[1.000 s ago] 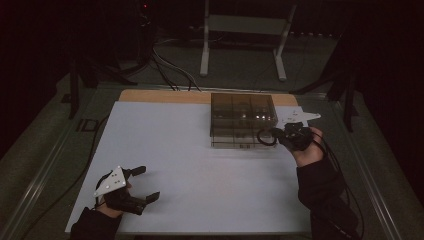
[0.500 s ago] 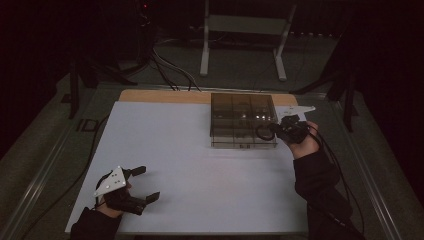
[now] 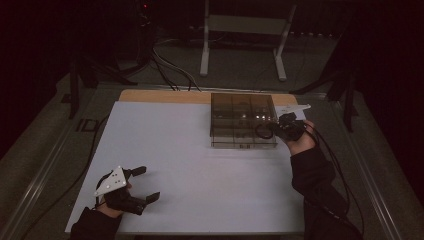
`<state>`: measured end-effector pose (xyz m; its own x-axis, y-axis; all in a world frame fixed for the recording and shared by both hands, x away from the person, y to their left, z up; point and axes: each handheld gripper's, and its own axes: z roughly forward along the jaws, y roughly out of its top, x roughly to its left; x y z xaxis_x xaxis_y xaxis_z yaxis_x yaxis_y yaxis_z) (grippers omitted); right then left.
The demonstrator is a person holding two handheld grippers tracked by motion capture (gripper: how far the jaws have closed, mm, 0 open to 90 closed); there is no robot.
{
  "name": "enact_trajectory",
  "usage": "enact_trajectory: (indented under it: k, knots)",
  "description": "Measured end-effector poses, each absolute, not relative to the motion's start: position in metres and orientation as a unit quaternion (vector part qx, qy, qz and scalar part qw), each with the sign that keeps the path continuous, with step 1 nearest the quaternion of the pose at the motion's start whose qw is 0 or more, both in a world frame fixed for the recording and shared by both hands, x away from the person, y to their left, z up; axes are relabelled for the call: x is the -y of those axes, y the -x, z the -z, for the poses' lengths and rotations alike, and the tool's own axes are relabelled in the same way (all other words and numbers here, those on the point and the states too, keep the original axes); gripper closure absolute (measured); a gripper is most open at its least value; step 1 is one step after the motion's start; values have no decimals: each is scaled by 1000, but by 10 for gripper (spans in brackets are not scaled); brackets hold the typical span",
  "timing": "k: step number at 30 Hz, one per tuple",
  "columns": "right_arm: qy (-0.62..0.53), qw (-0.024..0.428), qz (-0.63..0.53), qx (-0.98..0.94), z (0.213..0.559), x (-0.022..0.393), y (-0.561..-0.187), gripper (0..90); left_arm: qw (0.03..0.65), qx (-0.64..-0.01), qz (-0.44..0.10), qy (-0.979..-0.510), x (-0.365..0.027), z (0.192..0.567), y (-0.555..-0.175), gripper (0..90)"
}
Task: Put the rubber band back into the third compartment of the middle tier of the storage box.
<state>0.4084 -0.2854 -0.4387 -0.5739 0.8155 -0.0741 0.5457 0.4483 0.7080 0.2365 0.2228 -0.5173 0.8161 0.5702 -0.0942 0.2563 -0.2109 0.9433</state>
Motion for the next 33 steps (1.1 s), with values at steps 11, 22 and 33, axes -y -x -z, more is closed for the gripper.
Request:
enact_trajectory:
  k: [11, 22, 33]
  knots:
    - [-423, 198, -309, -828, 455, 290, -419, 865, 565, -269, -138, -768, -222, 518, -236, 3]
    - [-427, 189, -285, -837, 468, 288, -427, 865, 565, -270, -137, -767, -222, 518, -236, 3]
    - [-426, 184, -266, -845, 474, 285, -430, 865, 565, -271, -137, -767, -223, 518, -237, 3]
